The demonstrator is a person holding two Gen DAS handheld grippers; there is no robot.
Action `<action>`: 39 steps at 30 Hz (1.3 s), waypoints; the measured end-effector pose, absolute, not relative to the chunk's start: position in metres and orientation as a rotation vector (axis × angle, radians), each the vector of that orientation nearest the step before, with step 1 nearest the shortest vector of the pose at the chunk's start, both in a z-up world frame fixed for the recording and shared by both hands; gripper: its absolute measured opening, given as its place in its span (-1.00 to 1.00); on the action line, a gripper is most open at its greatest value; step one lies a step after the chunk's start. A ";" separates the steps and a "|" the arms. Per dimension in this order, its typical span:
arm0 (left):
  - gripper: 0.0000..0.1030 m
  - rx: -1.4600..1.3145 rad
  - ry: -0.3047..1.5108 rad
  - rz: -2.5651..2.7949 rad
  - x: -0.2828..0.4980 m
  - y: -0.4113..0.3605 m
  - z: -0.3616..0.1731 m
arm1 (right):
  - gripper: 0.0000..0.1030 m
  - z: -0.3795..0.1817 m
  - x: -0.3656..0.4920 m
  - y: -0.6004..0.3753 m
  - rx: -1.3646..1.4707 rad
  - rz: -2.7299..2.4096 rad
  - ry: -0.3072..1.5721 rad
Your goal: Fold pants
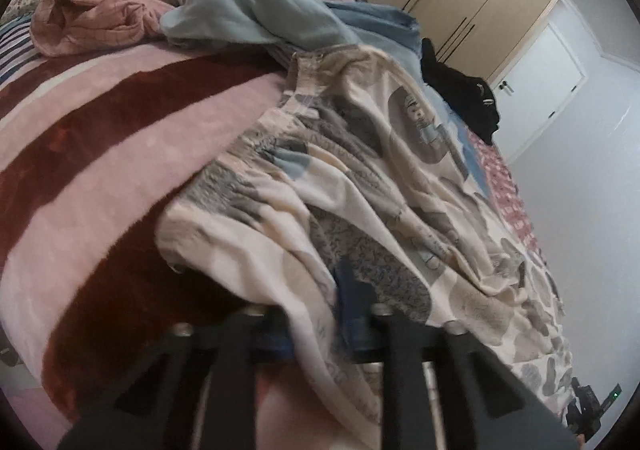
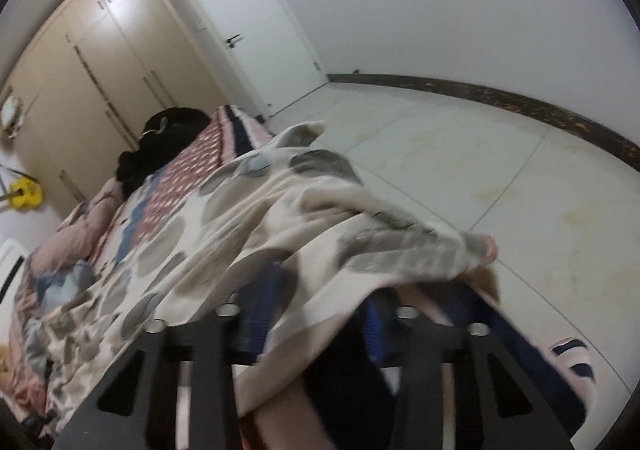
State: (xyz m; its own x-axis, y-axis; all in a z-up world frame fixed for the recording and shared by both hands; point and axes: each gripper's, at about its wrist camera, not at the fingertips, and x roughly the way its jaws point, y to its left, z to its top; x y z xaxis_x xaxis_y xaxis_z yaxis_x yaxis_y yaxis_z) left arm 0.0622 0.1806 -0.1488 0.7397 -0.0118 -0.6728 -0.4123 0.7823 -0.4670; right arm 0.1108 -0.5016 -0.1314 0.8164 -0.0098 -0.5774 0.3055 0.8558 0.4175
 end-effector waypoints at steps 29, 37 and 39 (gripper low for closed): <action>-0.92 -0.395 0.652 0.235 0.047 0.196 -0.065 | -0.93 -0.071 0.095 -0.470 0.261 -0.030 0.599; -0.92 -0.288 0.732 0.203 0.144 0.198 -0.033 | -0.93 -0.026 0.186 -0.461 0.133 0.035 0.696; -0.92 -0.276 0.762 0.198 0.168 0.198 -0.033 | -0.93 -0.020 0.214 -0.460 0.120 0.042 0.733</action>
State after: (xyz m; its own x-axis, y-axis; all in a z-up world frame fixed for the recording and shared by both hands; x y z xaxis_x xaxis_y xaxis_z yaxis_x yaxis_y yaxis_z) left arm 0.1684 0.1979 -0.0333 0.7081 0.0764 -0.7020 -0.2745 0.9457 -0.1740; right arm 0.2140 -0.4600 -0.0203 0.7427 0.0806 -0.6647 0.0033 0.9923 0.1240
